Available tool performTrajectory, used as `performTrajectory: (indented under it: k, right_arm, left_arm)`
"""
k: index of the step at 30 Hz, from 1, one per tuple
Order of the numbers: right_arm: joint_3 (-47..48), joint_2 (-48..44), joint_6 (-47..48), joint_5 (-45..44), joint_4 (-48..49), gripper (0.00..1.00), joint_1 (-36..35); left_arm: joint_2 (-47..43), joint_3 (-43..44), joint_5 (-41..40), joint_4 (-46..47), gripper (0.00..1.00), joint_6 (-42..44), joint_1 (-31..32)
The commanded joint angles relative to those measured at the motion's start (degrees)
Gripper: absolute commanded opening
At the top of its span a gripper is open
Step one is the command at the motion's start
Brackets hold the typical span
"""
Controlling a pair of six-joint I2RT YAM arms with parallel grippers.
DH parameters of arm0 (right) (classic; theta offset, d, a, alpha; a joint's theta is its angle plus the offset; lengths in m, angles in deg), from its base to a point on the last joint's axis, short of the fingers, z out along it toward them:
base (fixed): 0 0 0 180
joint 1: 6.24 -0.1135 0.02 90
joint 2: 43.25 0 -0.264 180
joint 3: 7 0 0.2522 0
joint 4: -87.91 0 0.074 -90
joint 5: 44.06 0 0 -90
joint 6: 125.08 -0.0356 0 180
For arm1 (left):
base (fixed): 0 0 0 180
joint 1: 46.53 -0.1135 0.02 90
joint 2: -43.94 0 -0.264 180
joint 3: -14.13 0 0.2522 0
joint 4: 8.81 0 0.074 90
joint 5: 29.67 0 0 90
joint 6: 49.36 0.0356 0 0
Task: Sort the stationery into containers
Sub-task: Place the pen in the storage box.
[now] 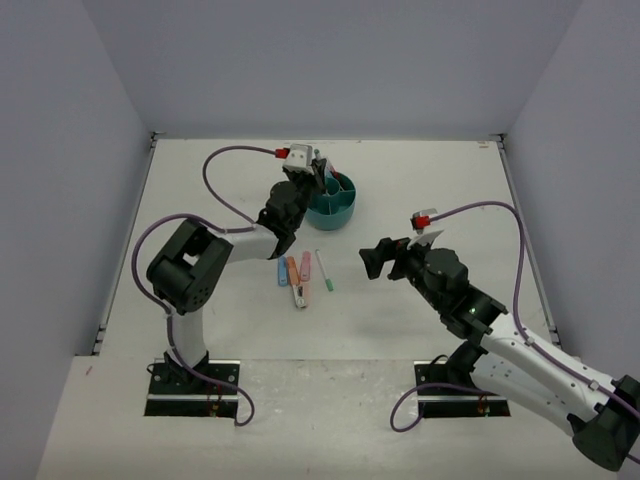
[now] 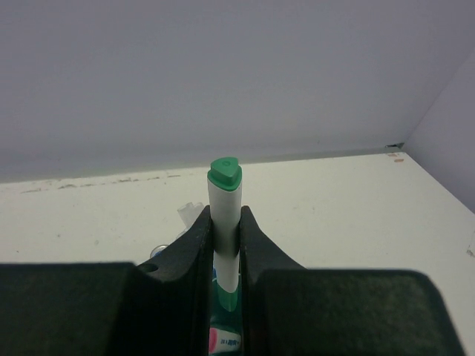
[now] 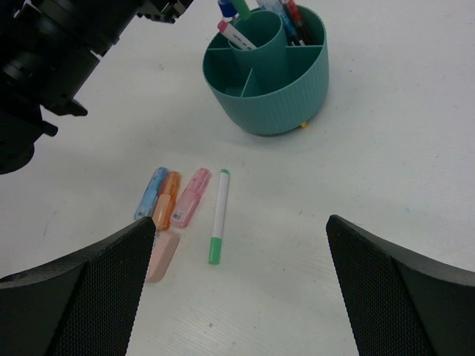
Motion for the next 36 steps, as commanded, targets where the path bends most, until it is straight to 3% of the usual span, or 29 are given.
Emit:
performTrajectory:
  k: [1,7,8,10,13,18,19,21,24,29,36]
  right_arm:
    - [1.03,1.40,-0.74,2.55,3.00,0.99,-0.02]
    - [1.57,2.36,-0.46,3.70,2.99,0.99,-0.02]
    - [1.66,2.91,-0.37,3.81,3.00,0.99,-0.02]
    - [2.25,3.90,-0.17,4.03,2.79,0.99,-0.02]
    - [2.72,4.92,-0.10,4.25,2.56,0.99,-0.02]
    - [3.14,6.70,0.58,5.08,2.65,0.97,0.07]
    - [4.03,8.65,0.84,5.61,2.49,0.94,0.07]
    - [6.74,13.28,1.32,6.78,-1.12,0.78,0.07]
    - [13.34,21.33,0.38,7.24,-6.39,0.61,0.01]
    - [25.16,37.64,-2.12,9.88,-20.66,0.51,-1.16]
    - [37.78,52.57,-2.82,9.17,-29.75,0.49,-3.73]
  left_arm:
    - [1.96,3.01,2.44,6.44,0.00,-1.00,-1.28]
    - [3.07,0.25,4.57,8.35,0.01,-2.58,-1.29]
    - [2.90,-1.05,5.25,9.27,0.06,-2.92,-1.29]
    - [2.31,-2.71,6.46,10.67,0.27,-3.06,-1.01]
    - [0.50,-4.32,6.56,11.06,0.42,-3.22,-0.84]
    - [-6.13,-8.00,6.25,11.95,0.51,-2.53,0.34]
    - [-9.58,-8.47,5.34,11.54,0.52,-2.60,0.62]
    - [-17.13,-9.94,1.95,8.43,0.57,-3.58,1.99]
    - [-27.10,-12.12,-4.26,-2.14,0.70,-6.96,4.77]
    - [-46.97,-8.38,-9.49,-42.18,0.89,-19.11,5.13]
    - [-61.00,-13.67,-5.64,-60.31,0.99,-19.41,5.13]
